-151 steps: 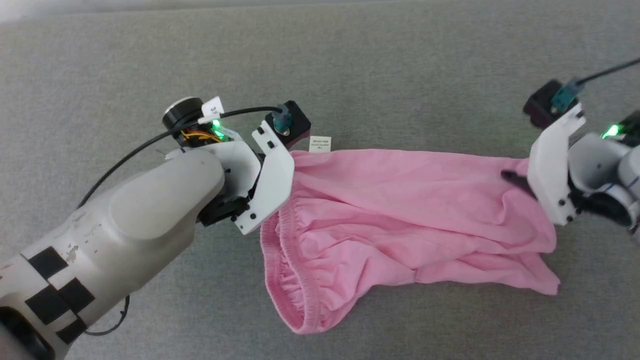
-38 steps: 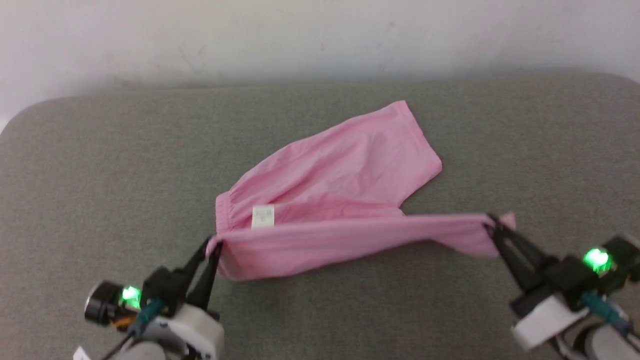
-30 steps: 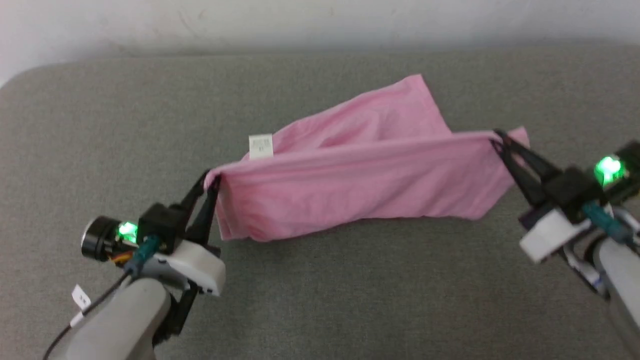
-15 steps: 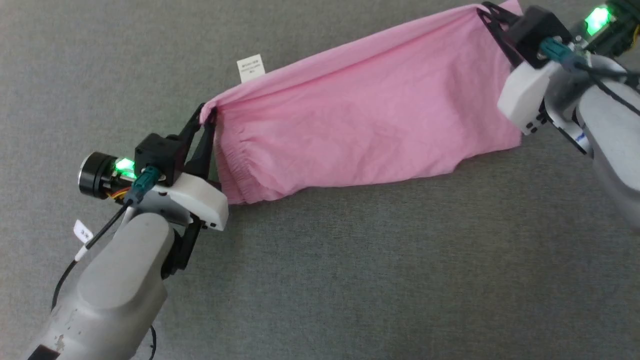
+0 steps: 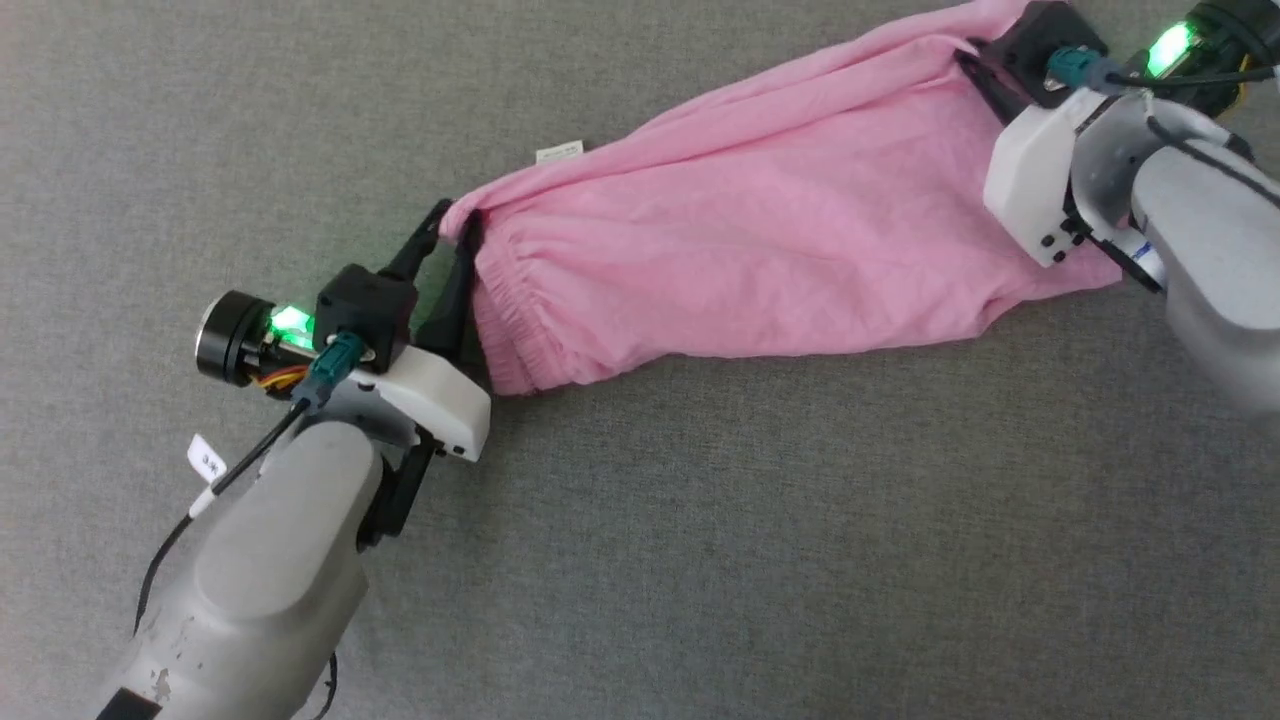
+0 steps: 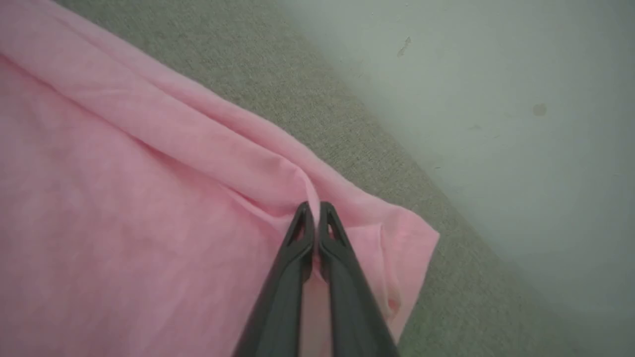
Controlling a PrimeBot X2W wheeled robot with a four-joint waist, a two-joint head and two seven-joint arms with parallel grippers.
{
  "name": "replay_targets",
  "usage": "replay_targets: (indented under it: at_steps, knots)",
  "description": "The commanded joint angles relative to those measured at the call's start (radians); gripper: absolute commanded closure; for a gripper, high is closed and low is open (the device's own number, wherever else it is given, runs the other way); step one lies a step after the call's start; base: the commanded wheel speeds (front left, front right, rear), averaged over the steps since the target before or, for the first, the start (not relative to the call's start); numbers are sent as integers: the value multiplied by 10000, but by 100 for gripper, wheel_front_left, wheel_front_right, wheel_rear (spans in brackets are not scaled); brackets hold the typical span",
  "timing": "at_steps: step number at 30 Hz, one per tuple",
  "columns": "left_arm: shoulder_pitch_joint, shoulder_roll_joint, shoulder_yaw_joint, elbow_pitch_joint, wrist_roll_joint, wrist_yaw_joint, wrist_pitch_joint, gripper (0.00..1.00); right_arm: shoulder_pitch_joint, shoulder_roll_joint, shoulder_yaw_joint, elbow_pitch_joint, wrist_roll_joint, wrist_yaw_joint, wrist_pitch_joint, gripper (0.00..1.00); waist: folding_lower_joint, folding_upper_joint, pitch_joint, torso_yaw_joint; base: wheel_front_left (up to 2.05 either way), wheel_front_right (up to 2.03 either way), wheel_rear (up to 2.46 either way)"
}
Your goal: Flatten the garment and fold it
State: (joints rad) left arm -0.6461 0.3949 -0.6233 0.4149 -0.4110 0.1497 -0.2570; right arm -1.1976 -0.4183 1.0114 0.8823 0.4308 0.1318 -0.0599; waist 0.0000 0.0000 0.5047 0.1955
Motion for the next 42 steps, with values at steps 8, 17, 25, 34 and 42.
replay_targets:
  at_steps: [8,17,25,34,42]
  knots:
    - [983,-34,833,-1158,665,335,-47,0,-881,-584,478,-685,1544,-11,233,0,0,0,-1221,-503,0,0,0]
    - [1939,-78,1641,-2431,1329,740,-47,0,-1445,-2958,2374,-3731,4411,-11,4383,0,0,0,-1728,-407,0,0,0]
    - [2115,-593,2092,-2764,1528,717,-47,0,-680,-3720,2485,-3887,6332,-11,6320,0,0,0,-1397,79,0,0,0]
    - [1997,-1220,2446,-2714,1805,384,-47,0,554,-2880,2407,-2598,6904,-11,6001,0,0,0,-953,587,0,0,0]
    - [1977,-1284,2862,-2379,1998,-45,-47,0,1183,-2500,2530,-2219,6831,-11,5446,100,0,0,-1289,550,0,0,0]
